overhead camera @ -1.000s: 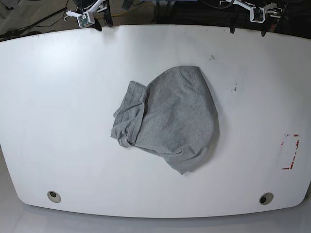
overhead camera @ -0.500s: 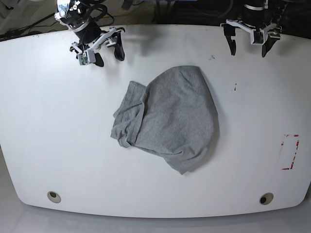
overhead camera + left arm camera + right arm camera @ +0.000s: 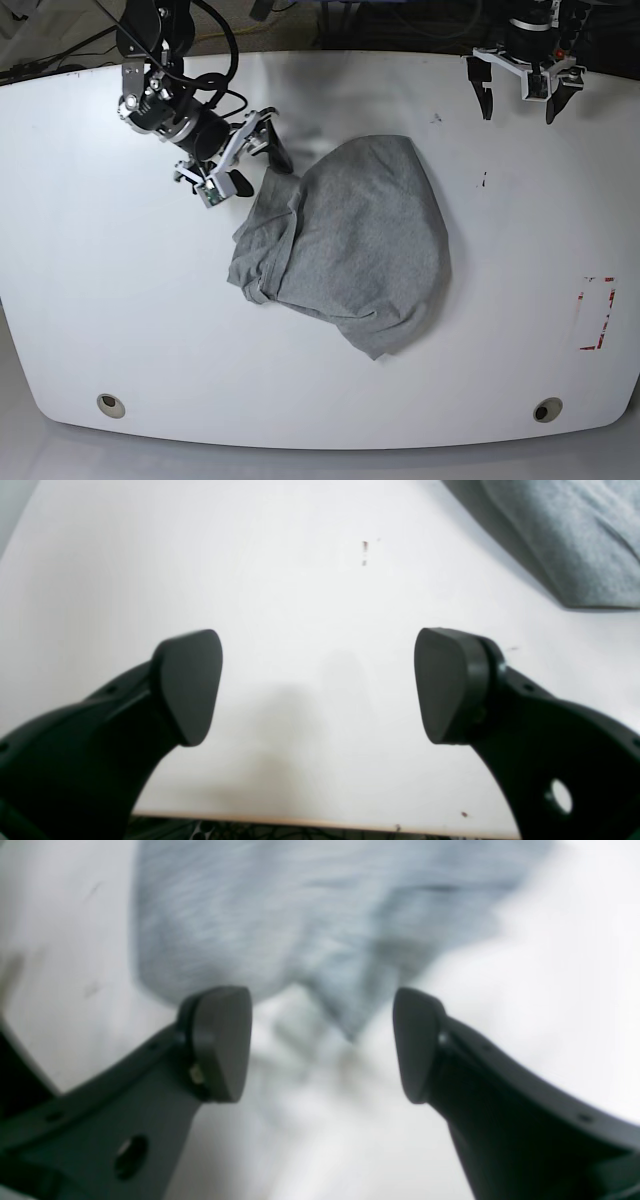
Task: Fold the T-shirt properly
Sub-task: 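Lower the right gripper onto the grey shirt edge and grasp it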
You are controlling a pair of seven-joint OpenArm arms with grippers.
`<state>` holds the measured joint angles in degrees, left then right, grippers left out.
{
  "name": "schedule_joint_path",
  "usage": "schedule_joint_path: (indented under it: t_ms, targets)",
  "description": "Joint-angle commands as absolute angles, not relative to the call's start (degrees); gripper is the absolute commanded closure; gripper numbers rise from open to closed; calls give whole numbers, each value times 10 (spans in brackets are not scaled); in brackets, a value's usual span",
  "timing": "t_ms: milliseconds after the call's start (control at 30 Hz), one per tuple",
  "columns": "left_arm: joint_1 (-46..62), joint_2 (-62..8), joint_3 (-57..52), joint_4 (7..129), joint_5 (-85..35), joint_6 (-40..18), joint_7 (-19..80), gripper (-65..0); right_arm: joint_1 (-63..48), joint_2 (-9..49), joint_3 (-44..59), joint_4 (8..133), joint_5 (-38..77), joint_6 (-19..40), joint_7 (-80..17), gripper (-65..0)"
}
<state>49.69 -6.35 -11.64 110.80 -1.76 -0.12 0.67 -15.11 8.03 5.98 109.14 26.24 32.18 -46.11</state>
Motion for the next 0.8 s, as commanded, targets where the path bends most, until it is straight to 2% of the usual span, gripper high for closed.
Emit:
schedule_joint_path:
  t_ms: [0,233,600,767]
  targets:
    - [505,-65,-118,1119,-17,0,-3,-567,-119,87,27,1069,275,322,-456,-428]
    - [507,-65,-118,1118,-17,0,-3,-567,-60,87,-19,983,274,318,-455,-428]
    - [511,-63,-118,1118,-17,0,-3,-567,-11,85,-70,895,274,235,-421,-425]
    - [511,-63,-118,1118,-17,0,-3,-567,4,85,-71,860,274,213,-391,-338]
